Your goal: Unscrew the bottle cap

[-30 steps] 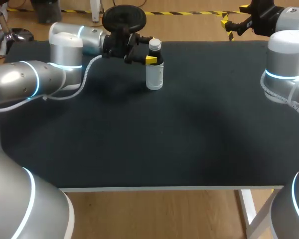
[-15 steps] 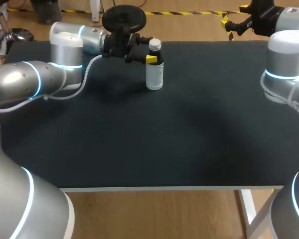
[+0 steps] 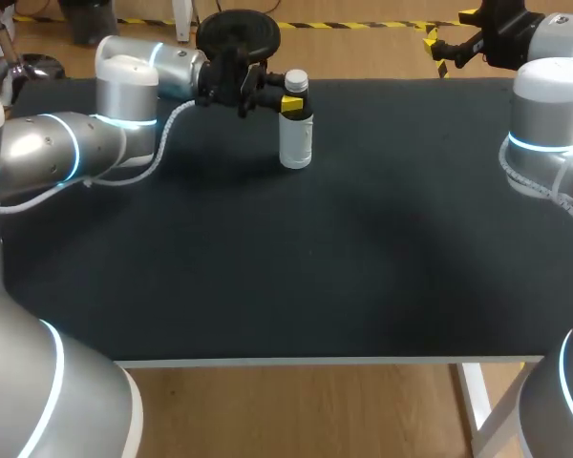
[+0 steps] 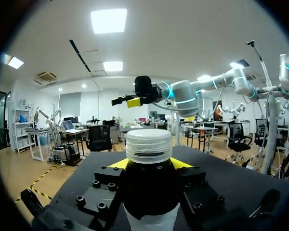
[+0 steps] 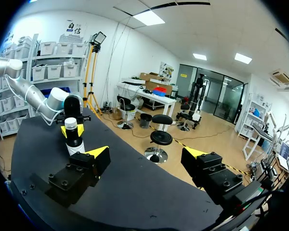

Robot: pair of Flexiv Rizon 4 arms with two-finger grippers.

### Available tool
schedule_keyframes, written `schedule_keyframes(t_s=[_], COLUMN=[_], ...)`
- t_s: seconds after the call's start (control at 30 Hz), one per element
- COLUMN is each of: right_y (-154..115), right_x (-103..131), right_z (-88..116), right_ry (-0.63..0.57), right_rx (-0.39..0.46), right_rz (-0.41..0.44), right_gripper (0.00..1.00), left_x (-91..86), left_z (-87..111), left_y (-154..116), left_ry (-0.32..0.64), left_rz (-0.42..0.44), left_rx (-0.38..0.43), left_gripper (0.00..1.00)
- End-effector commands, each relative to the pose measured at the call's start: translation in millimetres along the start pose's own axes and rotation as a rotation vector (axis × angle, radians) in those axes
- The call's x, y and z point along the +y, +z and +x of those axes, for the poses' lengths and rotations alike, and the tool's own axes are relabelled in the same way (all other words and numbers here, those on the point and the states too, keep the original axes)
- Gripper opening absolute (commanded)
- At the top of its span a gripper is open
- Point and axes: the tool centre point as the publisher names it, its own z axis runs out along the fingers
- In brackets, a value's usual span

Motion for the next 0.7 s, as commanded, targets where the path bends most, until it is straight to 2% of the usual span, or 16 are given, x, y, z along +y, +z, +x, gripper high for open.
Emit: schedule_keyframes(t_s=[0.03, 0.7], right_y=[-0.6, -0.6], right_x=[0.1, 0.1], right_z=[0.2, 0.2], right_ry=[0.0, 0.0], right_rx=[0.0, 0.0], right_rz=[0.001, 0.001], right_gripper=[1.0, 1.0], left_x=[-0.3, 5.4], left_z=[-3.5, -1.2], left_y=[-3.1, -7.5], left_ry=[0.01, 0.013], left_rz=[0.0, 0.022], left_rx=[0.019, -0.002], left_gripper=[0.0, 0.0])
